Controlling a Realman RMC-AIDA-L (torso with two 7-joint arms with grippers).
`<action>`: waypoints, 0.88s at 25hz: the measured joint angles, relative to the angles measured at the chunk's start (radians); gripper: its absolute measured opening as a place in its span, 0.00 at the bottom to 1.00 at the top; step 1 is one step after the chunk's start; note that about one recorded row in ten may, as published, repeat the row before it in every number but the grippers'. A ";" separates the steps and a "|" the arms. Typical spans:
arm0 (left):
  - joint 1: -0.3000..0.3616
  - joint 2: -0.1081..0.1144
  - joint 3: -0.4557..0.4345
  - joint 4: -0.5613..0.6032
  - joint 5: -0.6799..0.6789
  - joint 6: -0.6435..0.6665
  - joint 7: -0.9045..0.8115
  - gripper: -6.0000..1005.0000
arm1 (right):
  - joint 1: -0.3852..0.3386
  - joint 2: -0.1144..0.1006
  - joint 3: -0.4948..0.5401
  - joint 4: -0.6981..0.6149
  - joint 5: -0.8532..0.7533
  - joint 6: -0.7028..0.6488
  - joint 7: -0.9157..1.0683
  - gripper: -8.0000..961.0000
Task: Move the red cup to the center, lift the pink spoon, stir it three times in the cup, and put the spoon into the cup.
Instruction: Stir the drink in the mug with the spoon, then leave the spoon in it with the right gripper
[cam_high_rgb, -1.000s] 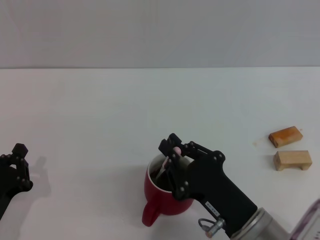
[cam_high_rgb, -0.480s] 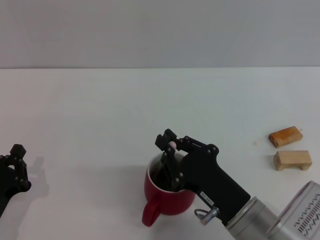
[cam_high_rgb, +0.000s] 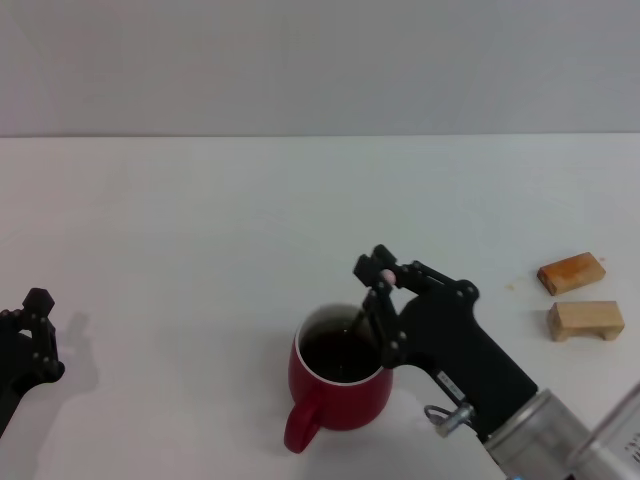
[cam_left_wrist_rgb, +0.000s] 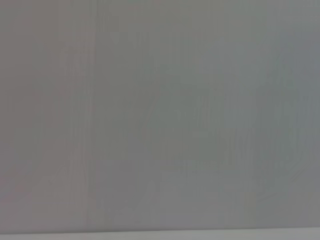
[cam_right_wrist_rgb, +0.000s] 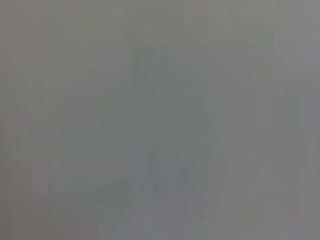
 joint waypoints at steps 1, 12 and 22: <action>-0.001 0.000 0.000 0.000 0.000 -0.001 0.000 0.00 | -0.010 0.000 0.000 -0.001 -0.001 -0.012 -0.001 0.03; -0.006 -0.002 0.003 -0.004 0.004 -0.015 0.000 0.00 | -0.126 -0.004 -0.015 0.022 -0.044 -0.065 0.001 0.03; -0.007 -0.003 0.005 -0.004 0.005 -0.017 0.000 0.00 | -0.117 -0.003 -0.085 0.059 -0.045 -0.052 0.002 0.03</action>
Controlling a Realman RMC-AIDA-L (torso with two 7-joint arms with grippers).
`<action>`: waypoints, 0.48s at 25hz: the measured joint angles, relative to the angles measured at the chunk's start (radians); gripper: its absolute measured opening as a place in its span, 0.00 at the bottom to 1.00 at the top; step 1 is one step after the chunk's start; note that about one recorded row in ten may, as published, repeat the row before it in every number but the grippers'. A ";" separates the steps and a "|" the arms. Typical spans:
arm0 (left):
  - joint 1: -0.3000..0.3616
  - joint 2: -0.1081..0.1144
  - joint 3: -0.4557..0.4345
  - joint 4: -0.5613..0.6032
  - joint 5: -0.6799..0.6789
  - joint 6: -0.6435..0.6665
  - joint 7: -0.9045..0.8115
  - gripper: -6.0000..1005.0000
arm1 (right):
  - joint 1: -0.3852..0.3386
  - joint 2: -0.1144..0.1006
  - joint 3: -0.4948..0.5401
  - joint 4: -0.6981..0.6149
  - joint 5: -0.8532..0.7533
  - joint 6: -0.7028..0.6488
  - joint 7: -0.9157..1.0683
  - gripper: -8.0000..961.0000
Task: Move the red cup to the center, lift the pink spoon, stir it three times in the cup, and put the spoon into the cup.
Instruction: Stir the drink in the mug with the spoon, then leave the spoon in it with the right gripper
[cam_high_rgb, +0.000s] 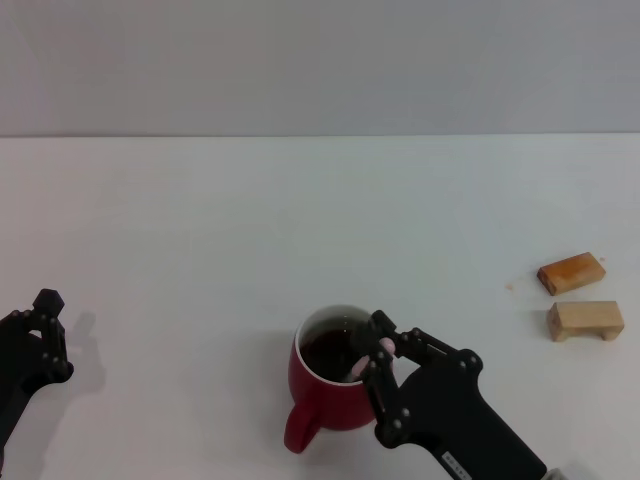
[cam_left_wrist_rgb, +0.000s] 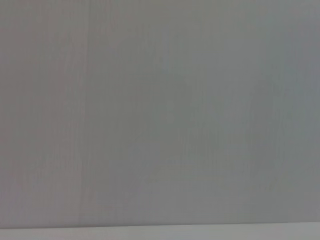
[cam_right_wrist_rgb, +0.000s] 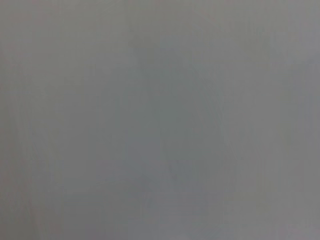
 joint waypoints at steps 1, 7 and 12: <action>0.000 0.000 0.000 0.000 0.001 0.000 0.000 0.00 | 0.000 0.000 0.000 0.000 0.000 0.000 0.000 0.03; 0.002 0.002 0.001 0.001 0.001 0.001 0.000 0.00 | 0.033 0.003 -0.008 0.006 0.000 0.019 0.000 0.03; 0.005 0.002 0.001 0.003 0.001 0.004 0.000 0.00 | 0.075 0.007 -0.005 0.000 0.000 0.050 0.000 0.03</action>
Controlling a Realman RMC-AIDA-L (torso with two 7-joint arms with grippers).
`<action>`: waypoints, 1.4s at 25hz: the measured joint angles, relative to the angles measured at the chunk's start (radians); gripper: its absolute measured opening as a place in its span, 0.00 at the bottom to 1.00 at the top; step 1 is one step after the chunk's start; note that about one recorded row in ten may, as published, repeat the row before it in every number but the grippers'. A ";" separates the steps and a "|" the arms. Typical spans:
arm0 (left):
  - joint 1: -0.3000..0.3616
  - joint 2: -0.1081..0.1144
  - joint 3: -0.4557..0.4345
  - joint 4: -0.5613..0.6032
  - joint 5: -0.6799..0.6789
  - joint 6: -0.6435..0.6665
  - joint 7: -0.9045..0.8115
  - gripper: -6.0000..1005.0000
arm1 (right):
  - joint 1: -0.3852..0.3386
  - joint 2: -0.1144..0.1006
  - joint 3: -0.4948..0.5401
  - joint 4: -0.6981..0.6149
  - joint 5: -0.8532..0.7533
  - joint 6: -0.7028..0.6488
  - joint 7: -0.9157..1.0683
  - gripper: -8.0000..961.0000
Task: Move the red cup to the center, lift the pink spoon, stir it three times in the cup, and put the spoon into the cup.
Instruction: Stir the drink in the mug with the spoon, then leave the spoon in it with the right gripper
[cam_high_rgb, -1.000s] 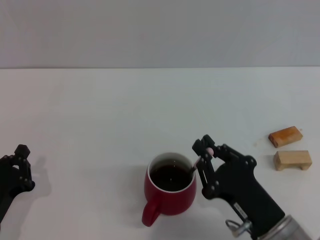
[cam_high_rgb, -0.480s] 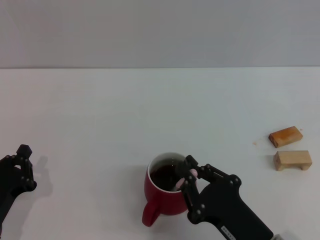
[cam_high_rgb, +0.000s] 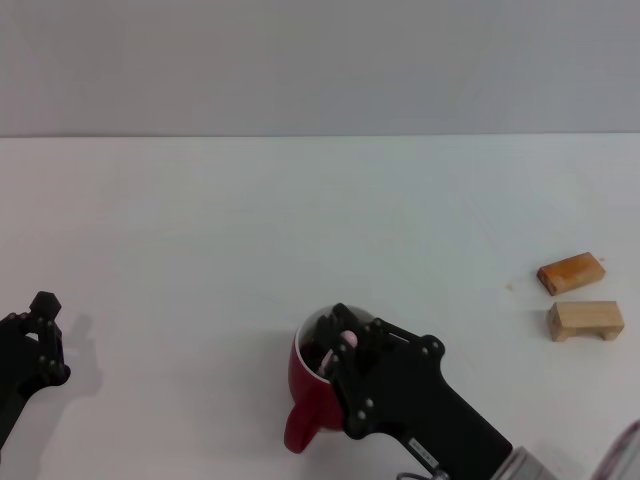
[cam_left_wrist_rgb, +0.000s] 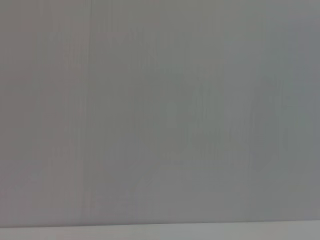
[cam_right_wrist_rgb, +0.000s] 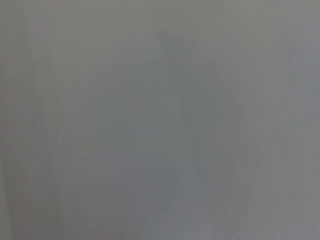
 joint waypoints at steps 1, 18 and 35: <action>0.000 0.000 0.000 0.000 0.000 0.000 0.000 0.00 | 0.008 0.001 0.002 -0.001 0.000 0.006 0.000 0.03; 0.007 0.000 -0.001 0.001 0.000 0.005 0.000 0.00 | 0.035 -0.005 0.092 -0.080 0.002 -0.001 -0.005 0.04; -0.010 0.000 -0.006 0.001 -0.005 -0.002 0.000 0.00 | -0.096 -0.006 0.077 -0.041 -0.039 -0.033 -0.009 0.03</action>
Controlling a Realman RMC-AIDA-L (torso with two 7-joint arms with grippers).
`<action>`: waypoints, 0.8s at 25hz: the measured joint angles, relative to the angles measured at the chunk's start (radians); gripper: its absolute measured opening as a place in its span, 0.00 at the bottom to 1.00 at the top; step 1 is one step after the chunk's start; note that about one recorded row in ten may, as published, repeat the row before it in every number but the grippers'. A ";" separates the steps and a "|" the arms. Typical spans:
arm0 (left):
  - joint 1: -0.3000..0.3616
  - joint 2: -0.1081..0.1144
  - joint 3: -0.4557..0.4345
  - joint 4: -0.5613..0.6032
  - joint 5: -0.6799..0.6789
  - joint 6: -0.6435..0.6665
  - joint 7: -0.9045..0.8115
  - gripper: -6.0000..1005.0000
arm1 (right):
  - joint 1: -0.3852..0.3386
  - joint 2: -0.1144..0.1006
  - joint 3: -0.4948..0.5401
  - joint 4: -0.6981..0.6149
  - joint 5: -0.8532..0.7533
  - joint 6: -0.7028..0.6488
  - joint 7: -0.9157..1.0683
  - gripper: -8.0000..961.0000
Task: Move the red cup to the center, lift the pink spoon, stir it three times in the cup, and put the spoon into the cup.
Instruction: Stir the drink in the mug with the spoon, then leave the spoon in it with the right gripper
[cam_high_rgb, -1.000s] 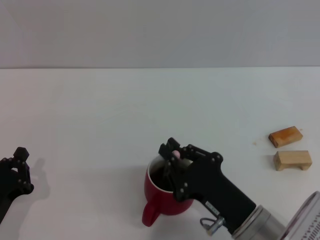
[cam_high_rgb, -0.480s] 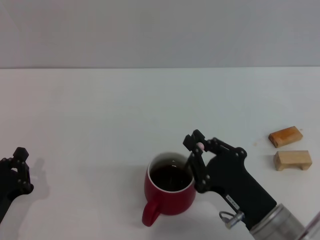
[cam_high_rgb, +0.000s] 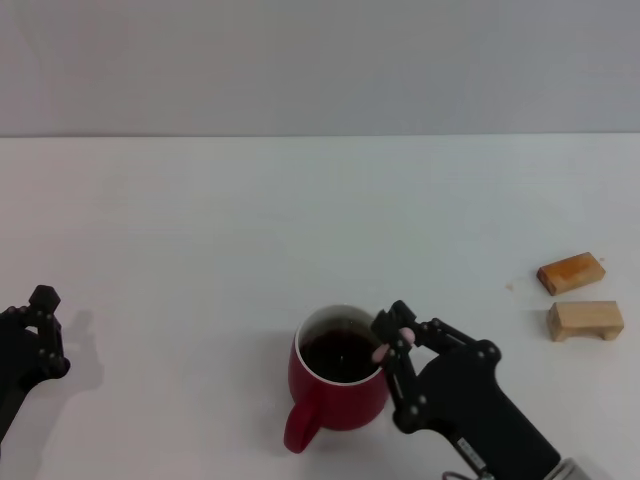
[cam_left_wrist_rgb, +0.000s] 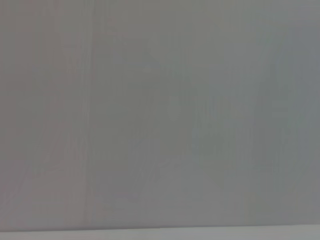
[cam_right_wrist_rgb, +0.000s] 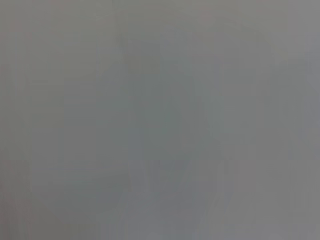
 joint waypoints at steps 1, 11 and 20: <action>-0.002 0.000 0.000 0.000 0.001 0.000 0.000 0.00 | 0.005 0.001 -0.008 0.004 -0.001 0.003 0.000 0.03; -0.004 0.000 0.000 0.000 0.000 -0.002 0.000 0.00 | 0.083 0.006 -0.048 0.016 -0.001 0.051 0.006 0.03; -0.005 -0.001 0.000 0.000 -0.001 -0.007 0.001 0.00 | 0.166 0.008 -0.034 0.004 0.002 0.106 0.008 0.03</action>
